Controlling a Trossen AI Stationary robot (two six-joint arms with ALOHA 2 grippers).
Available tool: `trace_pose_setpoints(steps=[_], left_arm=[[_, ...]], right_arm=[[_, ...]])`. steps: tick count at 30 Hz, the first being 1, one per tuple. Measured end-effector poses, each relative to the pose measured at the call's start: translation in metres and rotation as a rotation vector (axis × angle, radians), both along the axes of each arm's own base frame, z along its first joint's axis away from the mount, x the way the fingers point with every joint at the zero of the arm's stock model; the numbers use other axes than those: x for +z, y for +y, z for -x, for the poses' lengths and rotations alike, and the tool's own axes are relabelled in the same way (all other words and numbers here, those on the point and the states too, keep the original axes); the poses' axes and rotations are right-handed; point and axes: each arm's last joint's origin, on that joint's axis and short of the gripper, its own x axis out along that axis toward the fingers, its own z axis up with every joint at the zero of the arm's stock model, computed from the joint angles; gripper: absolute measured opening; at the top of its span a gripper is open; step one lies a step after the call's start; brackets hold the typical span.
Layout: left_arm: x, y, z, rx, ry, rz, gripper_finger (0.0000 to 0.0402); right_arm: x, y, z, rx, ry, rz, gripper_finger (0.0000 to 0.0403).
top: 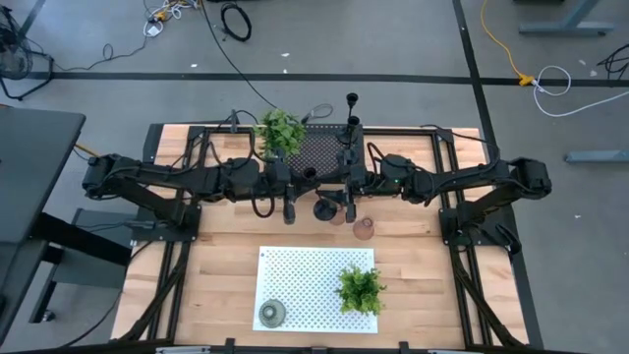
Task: Pick & Place candle stick holders
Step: Put the big black candle holder on the black shelf aligned with the other big black candle holder
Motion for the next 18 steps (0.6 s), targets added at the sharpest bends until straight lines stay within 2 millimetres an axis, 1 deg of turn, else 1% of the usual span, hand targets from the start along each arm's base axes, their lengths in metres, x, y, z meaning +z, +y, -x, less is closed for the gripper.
trace_pose_setpoints(steps=[3,5,15,18], left_arm=[[0.0015,-0.0003,-0.0002,-0.008,-0.015,0.001,0.0034],[0.0013,-0.0002,-0.0002,-0.008,-0.014,0.001,0.0034],[-0.004,0.001,-0.0078,-0.011,-0.018,0.0,0.0036],[-0.0042,0.001,-0.0078,-0.01,-0.016,0.001,0.0037]], right_arm=[[0.0,0.0,0.0,-0.005,0.0,-0.002,0.0147],[0.0,-0.0004,0.0,-0.016,0.0,-0.002,0.0133],[0.0003,-0.0004,0.0,-0.022,-0.002,-0.001,0.0016],[-0.0001,-0.0005,0.0,-0.026,0.002,0.005,0.0011]])
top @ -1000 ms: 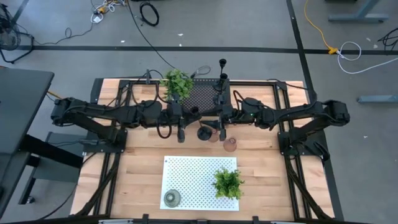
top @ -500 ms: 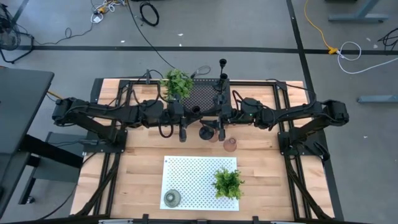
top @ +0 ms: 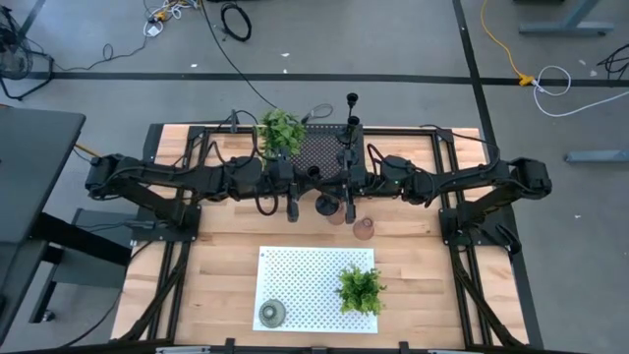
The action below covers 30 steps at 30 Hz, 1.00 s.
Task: Pick & Place candle stick holders
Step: Put the big black candle holder on the black shelf aligned with the other big black candle holder
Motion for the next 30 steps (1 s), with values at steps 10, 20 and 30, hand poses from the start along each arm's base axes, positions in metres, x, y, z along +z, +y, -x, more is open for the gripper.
trace_pose_setpoints(steps=[10,20,30], left_arm=[[0.0,0.001,0.0,0.03,-0.002,0.0,0.0062],[0.002,-0.001,0.002,0.027,-0.008,0.0,0.0095],[0.006,-0.002,0.007,0.026,-0.012,0.005,0.0188]], right_arm=[[0.0,-0.001,0.0,-0.007,0.0,0.013,0.0003],[0.001,-0.001,0.002,-0.009,0.01,0.027,0.0001],[0.017,-0.003,0.022,-0.051,0.05,0.07,0.0]])
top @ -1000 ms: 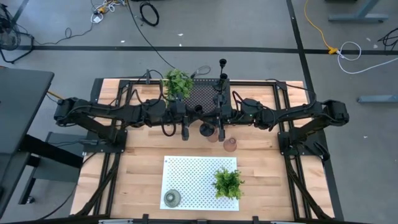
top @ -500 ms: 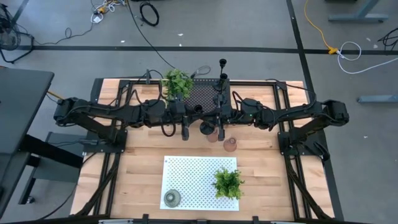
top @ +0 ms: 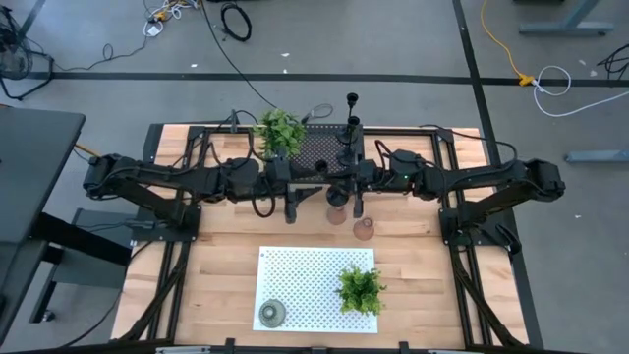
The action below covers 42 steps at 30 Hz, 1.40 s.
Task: Pick & Place candle stick holders
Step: Put the big black candle holder on the black shelf aligned with the other big black candle holder
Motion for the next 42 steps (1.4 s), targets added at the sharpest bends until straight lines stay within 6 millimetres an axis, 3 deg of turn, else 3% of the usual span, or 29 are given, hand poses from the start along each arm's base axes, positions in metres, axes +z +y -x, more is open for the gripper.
trace_pose_setpoints(steps=[9,17,20,26,32,42], left_arm=[[0.005,-0.01,0.006,-0.033,-0.012,0.003,0.0201],[0.006,-0.014,0.011,-0.037,0.014,0.0,0.0202],[0.007,-0.014,0.012,-0.036,0.009,0.001,0.0202],[0.006,-0.014,0.012,-0.036,0.014,0.0,0.0202],[0.006,-0.014,0.011,-0.033,0.016,0.0,0.0202],[0.006,-0.013,0.012,0.001,0.014,-0.002,0.0202]], right_arm=[[0.009,-0.001,0.025,-0.132,-0.056,0.072,0.0],[-0.011,-0.006,0.072,-0.214,-0.256,0.04,0.0],[-0.024,-0.007,0.081,-0.218,-0.294,0.021,0.0],[-0.04,-0.018,0.086,-0.294,-0.277,0.023,0.0],[-0.039,-0.024,0.089,-0.268,-0.317,0.036,0.0],[-0.059,-0.036,0.075,-0.236,-0.312,0.038,0.0]])
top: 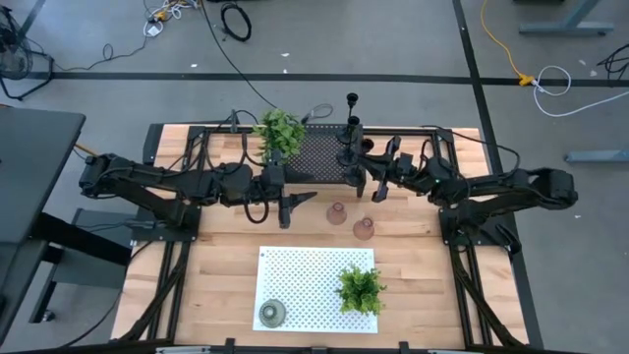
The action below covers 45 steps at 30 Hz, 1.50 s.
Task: Pick & Place candle stick holders
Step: Put the big black candle holder on the black shelf aligned with the other big black candle holder
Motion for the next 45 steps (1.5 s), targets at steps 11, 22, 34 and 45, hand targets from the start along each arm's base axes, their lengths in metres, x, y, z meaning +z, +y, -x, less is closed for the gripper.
trace_pose_setpoints(steps=[11,22,34,45], left_arm=[[0.0,0.0,0.0,0.0,0.0,0.0,0.0202],[0.0,0.0,0.0,0.0,0.002,0.0,0.0202],[-0.004,0.0,0.0,0.0,0.037,-0.004,0.0202],[-0.004,0.0,0.0,0.0,0.038,-0.004,0.0202]], right_arm=[[-0.019,-0.01,-0.013,-0.021,0.0,-0.015,0.0],[-0.029,-0.021,-0.02,-0.051,0.016,-0.035,0.0],[-0.029,-0.028,-0.017,-0.017,0.026,-0.056,0.0],[-0.03,-0.029,-0.017,-0.04,0.031,-0.052,0.0035]])
